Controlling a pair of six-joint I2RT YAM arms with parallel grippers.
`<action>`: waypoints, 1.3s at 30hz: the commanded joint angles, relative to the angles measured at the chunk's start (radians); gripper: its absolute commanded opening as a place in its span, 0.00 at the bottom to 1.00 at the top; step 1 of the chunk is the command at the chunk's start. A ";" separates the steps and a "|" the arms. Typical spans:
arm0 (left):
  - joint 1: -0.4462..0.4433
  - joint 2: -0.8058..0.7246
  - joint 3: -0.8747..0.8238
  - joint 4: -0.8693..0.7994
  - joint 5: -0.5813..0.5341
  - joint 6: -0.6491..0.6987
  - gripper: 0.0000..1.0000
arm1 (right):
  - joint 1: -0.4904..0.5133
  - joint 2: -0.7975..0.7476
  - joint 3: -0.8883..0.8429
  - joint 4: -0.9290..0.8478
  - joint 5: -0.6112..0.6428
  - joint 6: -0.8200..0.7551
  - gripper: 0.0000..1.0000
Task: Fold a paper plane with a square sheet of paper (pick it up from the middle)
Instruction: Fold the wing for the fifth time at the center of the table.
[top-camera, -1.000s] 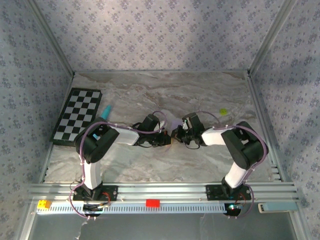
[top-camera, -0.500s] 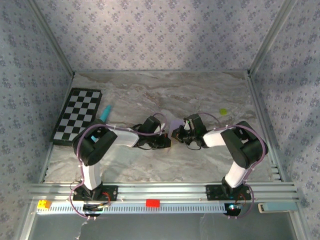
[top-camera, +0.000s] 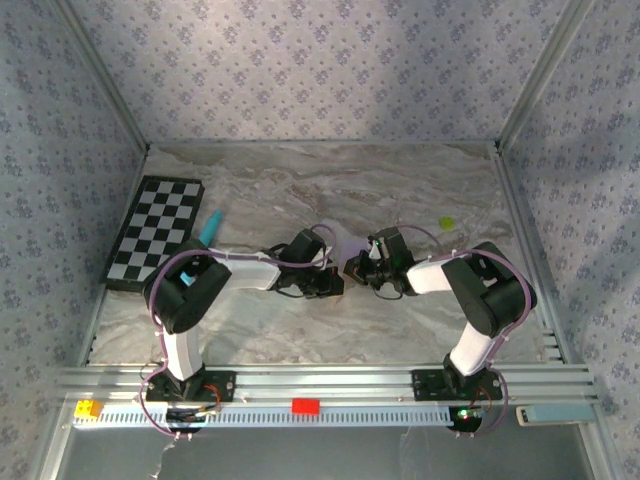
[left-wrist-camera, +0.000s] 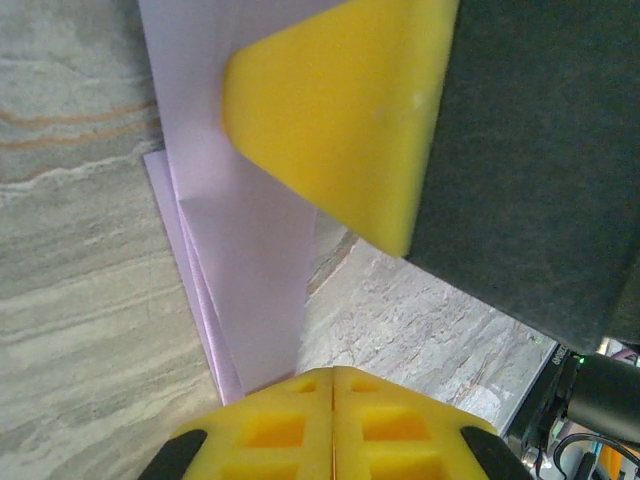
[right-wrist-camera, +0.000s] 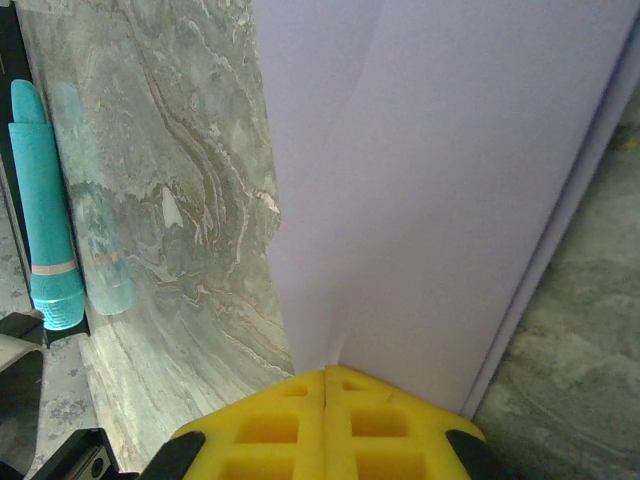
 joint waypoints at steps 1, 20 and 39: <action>-0.006 -0.047 0.023 -0.035 -0.005 0.028 0.10 | -0.011 0.041 -0.011 -0.101 0.077 -0.026 0.04; -0.009 -0.017 0.055 -0.070 0.034 0.090 0.10 | -0.014 0.038 -0.012 -0.108 0.080 -0.029 0.04; -0.009 -0.027 -0.118 -0.089 -0.032 0.080 0.04 | -0.027 0.037 -0.024 -0.115 0.078 -0.039 0.04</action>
